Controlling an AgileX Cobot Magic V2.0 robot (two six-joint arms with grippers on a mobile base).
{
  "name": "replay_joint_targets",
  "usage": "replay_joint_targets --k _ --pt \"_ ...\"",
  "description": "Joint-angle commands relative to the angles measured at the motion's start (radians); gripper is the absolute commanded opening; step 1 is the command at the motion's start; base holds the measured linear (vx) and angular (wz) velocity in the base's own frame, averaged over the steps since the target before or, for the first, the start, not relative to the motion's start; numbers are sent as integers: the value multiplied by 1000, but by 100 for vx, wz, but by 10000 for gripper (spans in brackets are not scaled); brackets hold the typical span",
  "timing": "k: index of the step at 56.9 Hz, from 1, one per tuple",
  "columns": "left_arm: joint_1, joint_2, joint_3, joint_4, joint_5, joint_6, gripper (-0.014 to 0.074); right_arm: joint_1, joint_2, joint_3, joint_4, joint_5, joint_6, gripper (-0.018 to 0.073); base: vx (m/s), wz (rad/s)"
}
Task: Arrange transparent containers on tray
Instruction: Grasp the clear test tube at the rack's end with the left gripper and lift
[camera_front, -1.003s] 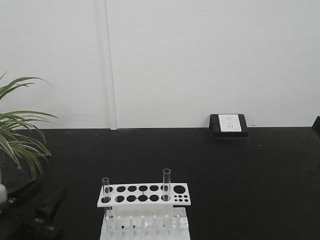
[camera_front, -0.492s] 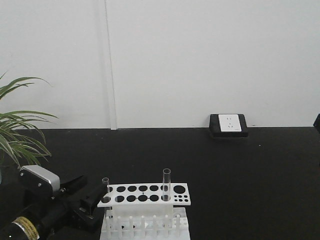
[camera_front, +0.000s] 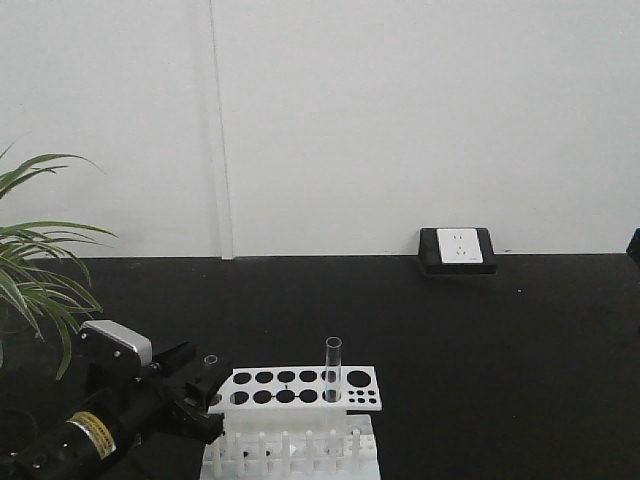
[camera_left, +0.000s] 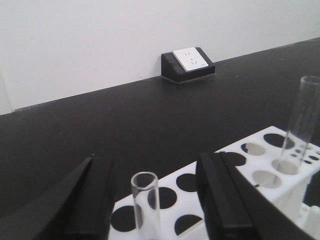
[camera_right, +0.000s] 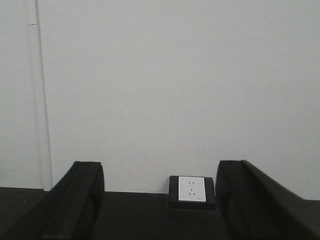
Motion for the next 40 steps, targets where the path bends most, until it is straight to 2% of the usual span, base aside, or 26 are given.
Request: replay_joint_targets --k 1,16,24,31,40 --pt "-6 -11 -55 -17 -59 -6 471 -3 -6 -30 -8 -95 -14 519 0 0" --pt "-6 60 -103 -17 -54 -8 468 -3 -6 -30 -8 -98 -14 519 0 0" --pt "-6 68 -115 -17 -56 -16 419 -3 -6 -30 -8 -98 -14 519 0 0" --pt "-6 69 -115 -17 -56 -16 303 -3 -6 -30 -8 -98 -14 519 0 0" --pt "-6 69 -115 -17 -61 -15 69 -3 -6 -30 -8 -98 -14 519 0 0"
